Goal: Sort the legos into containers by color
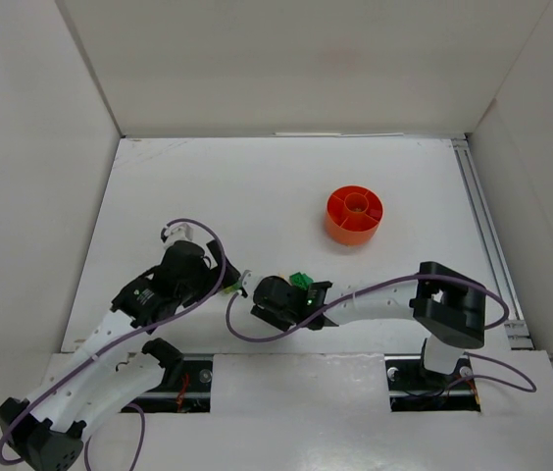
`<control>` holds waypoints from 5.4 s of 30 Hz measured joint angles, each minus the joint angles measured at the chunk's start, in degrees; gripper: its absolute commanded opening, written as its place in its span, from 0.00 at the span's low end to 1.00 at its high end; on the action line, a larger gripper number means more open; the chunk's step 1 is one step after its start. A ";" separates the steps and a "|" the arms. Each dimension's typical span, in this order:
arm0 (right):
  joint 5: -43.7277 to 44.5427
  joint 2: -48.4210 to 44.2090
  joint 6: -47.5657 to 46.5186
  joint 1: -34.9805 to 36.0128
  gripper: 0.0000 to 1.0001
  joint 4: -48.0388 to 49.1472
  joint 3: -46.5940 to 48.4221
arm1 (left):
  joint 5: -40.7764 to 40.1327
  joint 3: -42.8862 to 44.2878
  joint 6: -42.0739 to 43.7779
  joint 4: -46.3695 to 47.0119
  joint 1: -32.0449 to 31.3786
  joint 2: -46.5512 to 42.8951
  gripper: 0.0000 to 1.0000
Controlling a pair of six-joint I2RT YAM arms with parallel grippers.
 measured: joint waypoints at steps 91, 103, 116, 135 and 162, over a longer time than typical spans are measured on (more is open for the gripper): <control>-7.08 -26.10 1.01 -57.20 0.58 -1.62 1.55 | 19.39 18.45 22.23 26.64 -10.45 49.94 0.62; -5.55 -29.05 1.09 -57.90 0.57 -4.22 -0.85 | 20.24 13.40 20.48 31.26 -12.39 51.74 0.59; -5.11 -30.49 1.11 -58.29 0.57 -4.52 -1.79 | 19.15 9.03 18.10 29.40 -12.68 49.16 0.45; -4.68 -31.39 1.09 -58.97 0.57 -5.44 -1.92 | 11.39 11.50 12.09 27.06 -14.69 48.83 0.40; -4.68 -31.67 0.46 -60.89 0.57 -6.16 -2.64 | 4.79 15.76 8.63 22.71 -18.21 53.72 0.20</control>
